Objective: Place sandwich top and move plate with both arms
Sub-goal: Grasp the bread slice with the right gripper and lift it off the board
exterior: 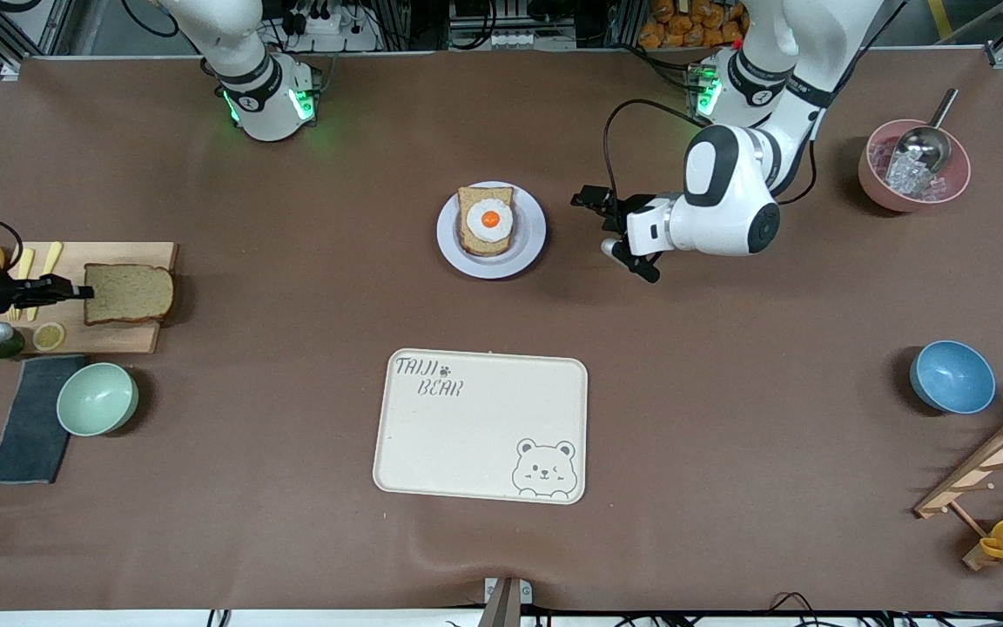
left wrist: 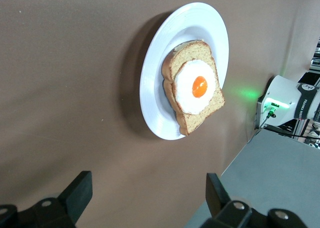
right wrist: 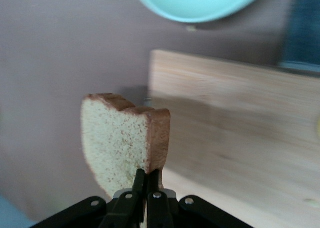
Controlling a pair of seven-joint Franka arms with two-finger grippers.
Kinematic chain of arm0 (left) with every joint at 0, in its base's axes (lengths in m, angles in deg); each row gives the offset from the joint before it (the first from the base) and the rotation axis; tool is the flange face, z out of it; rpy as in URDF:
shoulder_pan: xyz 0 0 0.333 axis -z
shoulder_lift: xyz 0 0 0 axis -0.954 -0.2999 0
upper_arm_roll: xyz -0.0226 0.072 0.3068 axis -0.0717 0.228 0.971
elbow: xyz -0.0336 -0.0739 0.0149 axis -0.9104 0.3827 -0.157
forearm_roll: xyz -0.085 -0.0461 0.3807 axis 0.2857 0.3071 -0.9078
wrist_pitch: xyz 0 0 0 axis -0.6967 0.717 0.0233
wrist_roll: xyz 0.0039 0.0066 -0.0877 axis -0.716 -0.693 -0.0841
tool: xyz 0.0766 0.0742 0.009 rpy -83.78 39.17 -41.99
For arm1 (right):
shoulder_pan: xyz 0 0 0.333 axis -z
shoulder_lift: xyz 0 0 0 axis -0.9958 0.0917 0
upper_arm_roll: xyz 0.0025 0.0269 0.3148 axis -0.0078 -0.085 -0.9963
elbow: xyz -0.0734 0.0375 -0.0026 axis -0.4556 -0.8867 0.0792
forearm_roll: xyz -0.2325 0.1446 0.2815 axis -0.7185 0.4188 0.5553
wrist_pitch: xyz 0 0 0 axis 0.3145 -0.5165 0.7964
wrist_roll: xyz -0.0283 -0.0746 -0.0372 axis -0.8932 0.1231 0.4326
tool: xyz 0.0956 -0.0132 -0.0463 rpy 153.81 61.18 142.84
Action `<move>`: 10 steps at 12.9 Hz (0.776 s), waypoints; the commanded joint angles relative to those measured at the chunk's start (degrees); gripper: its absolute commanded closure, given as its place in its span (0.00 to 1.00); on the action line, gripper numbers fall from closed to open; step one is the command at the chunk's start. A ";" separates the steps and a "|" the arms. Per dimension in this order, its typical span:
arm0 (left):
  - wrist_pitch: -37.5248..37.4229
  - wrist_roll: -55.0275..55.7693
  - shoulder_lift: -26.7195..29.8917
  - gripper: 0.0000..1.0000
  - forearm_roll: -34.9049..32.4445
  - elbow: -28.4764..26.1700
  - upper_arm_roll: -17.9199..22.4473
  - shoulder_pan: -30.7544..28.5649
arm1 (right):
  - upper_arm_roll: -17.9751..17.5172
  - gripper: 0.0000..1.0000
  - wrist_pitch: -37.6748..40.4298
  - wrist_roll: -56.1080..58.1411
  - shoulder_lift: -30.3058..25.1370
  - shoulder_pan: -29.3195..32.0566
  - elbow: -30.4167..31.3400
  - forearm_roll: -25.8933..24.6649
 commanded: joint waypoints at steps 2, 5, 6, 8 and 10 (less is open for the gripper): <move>0.64 -1.42 0.15 0.00 1.68 -0.05 -0.27 -0.11 | -0.22 1.00 3.85 -2.25 -2.93 -4.61 1.61 3.45; 0.64 -1.42 0.24 0.00 1.68 -0.05 -0.27 -0.11 | -0.14 1.00 4.65 -6.45 -4.15 -10.32 3.28 8.20; 0.64 -1.42 0.24 0.00 1.68 -0.05 -0.27 -0.11 | -0.14 1.00 4.57 -7.52 -4.86 -11.73 4.06 10.48; 0.64 -1.42 0.15 0.00 1.68 -0.05 -0.27 -0.03 | -0.14 1.00 3.78 -12.68 -7.40 -15.68 6.17 12.60; 0.55 -1.42 0.50 0.00 1.68 -0.05 -0.27 -0.64 | -0.14 1.00 4.12 -17.53 -8.90 -19.37 7.50 16.63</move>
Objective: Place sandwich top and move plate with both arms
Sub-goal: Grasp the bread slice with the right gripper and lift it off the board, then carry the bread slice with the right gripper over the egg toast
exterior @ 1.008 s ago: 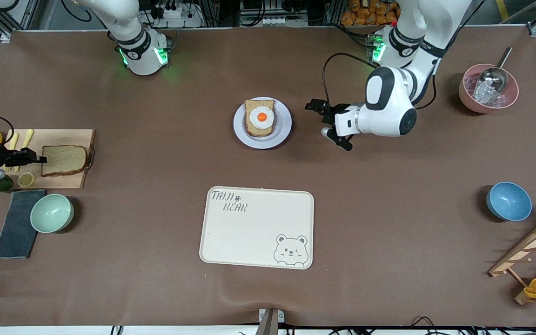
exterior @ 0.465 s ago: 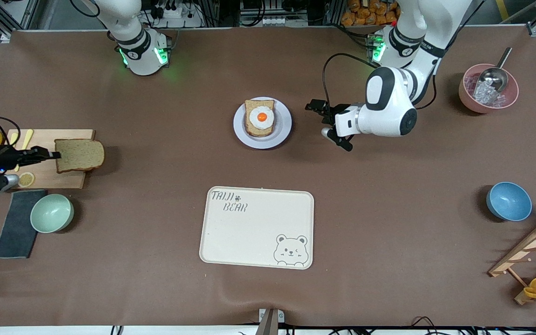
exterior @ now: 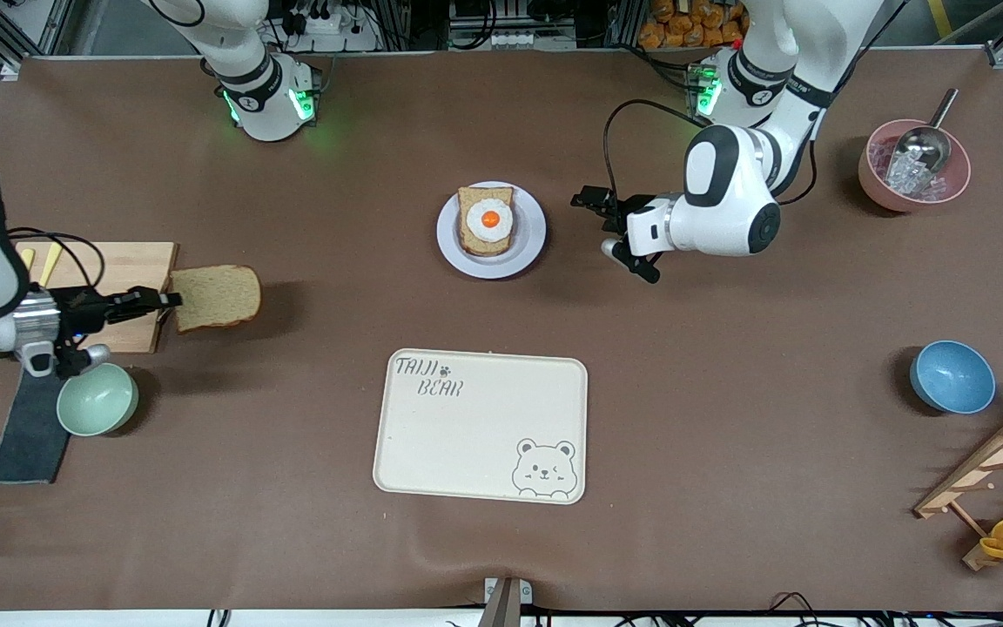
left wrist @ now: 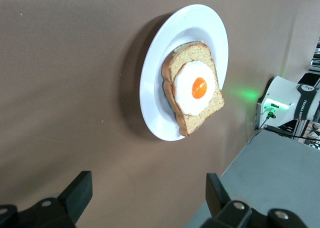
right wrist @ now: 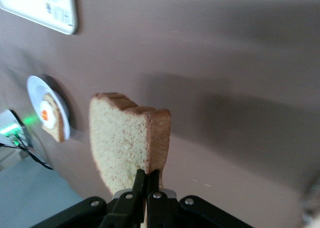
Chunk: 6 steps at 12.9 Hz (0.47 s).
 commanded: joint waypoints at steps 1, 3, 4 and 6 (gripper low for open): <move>0.56 -1.51 0.15 0.00 1.68 -0.35 -0.28 -0.40 | 0.49 1.00 -0.44 -4.29 -4.56 -3.90 4.71 4.64; 0.56 -1.42 0.06 0.00 1.68 -0.18 -0.28 -0.31 | 0.58 1.00 -0.71 -5.16 -5.53 -6.53 6.03 7.28; 0.56 -1.42 0.06 0.00 1.85 -0.27 -0.36 -0.13 | 0.58 1.00 -0.79 -7.26 -5.88 -8.20 6.12 7.46; 0.56 -1.51 -0.02 0.00 3.43 -0.35 -0.28 0.04 | 0.58 1.00 -3.76 -12.26 -8.42 -12.76 8.39 7.72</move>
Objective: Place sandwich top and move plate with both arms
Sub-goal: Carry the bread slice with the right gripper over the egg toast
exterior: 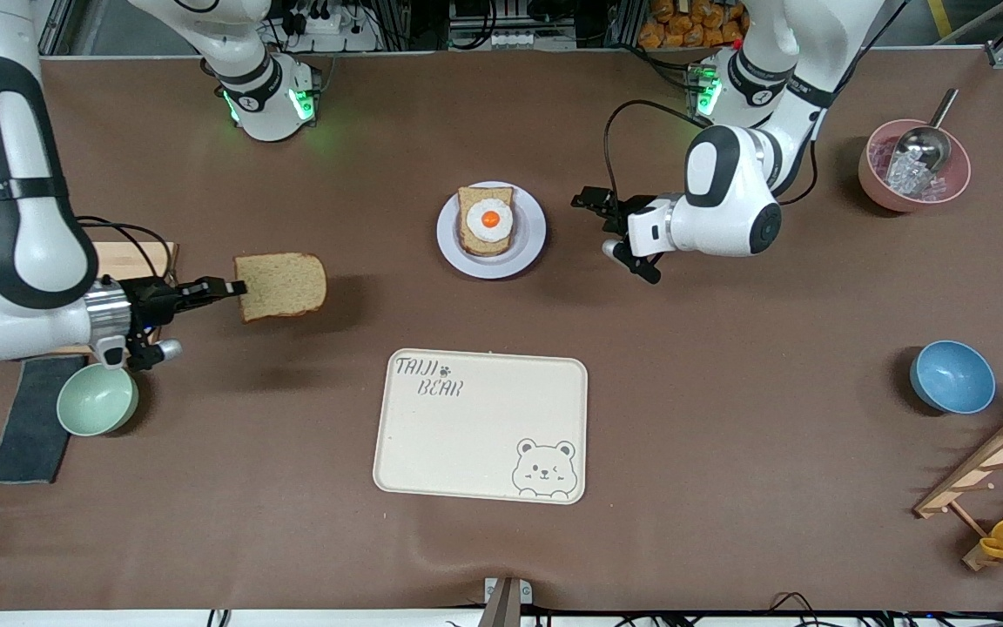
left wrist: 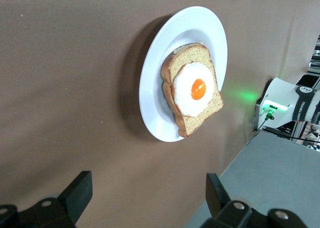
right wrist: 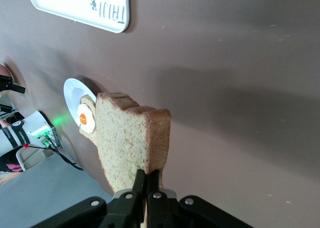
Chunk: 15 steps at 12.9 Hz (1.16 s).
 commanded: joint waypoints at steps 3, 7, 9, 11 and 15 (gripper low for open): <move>0.56 -1.51 -0.01 0.00 5.18 -0.40 -0.36 0.64 | 0.61 1.00 -9.81 -6.06 -6.55 -8.62 10.24 5.40; 3.63 -1.51 -1.33 0.00 8.17 -0.31 -0.36 2.92 | 0.61 1.00 -18.94 -7.63 -8.31 -17.04 16.31 10.94; 3.72 -1.51 -1.33 0.00 8.79 -0.31 -0.36 3.02 | 0.61 1.00 -23.27 -10.26 -8.75 -22.06 18.17 12.61; 3.90 -1.51 -1.33 0.00 8.79 -0.31 -0.36 3.02 | 0.61 1.00 -24.16 -10.80 -9.02 -24.53 19.74 13.14; 3.90 -1.51 -1.33 0.00 8.97 -0.31 -0.36 3.02 | 0.61 1.00 -31.62 -10.80 -10.86 -32.00 25.99 16.92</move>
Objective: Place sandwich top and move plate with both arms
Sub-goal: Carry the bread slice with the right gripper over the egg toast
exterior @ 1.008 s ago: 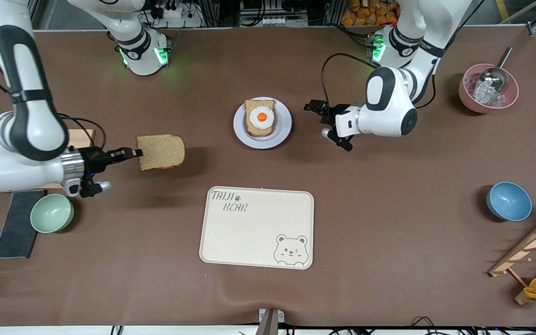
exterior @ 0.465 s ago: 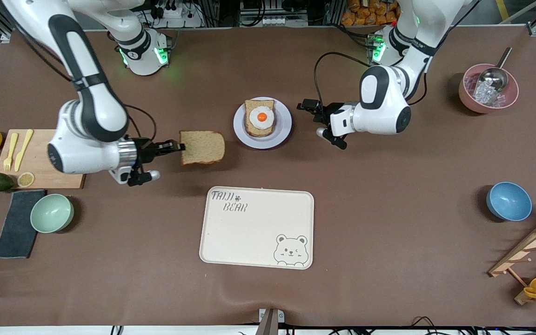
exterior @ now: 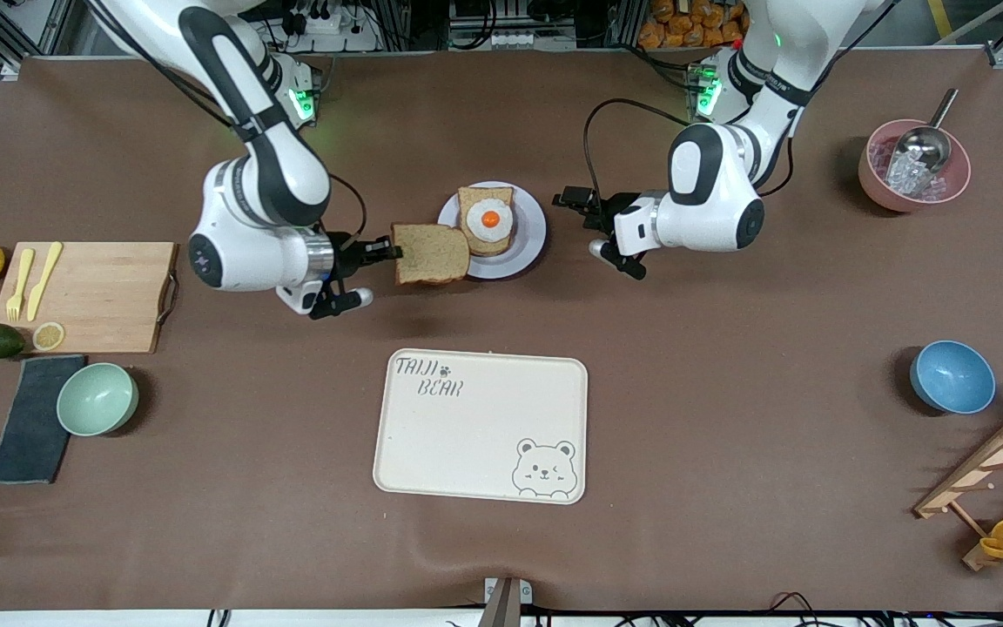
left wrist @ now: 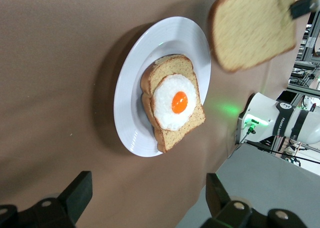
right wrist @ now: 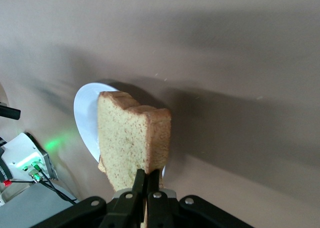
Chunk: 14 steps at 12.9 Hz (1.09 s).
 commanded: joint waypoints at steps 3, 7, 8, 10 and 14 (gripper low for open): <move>0.87 -1.43 -0.32 0.00 3.52 -0.13 -0.25 0.58 | 0.68 1.00 -4.91 -0.57 -4.77 -7.20 7.32 5.73; 2.53 -1.52 -1.46 0.00 4.83 0.05 -0.25 1.90 | 0.68 1.00 -8.35 -5.75 -5.47 -12.49 8.56 6.45; 3.93 -2.12 -1.64 0.00 6.84 0.05 -0.25 2.86 | 0.60 1.00 -9.22 -5.84 -5.47 -13.19 8.73 6.53; 5.26 -6.15 -3.65 0.00 11.14 0.14 -0.25 3.75 | 0.68 1.00 -11.85 -7.33 -4.86 -15.38 8.73 7.67; 6.40 -7.67 -5.94 0.00 12.66 0.84 -0.25 3.92 | 0.77 0.59 -13.36 -11.17 -3.98 -16.01 8.65 8.21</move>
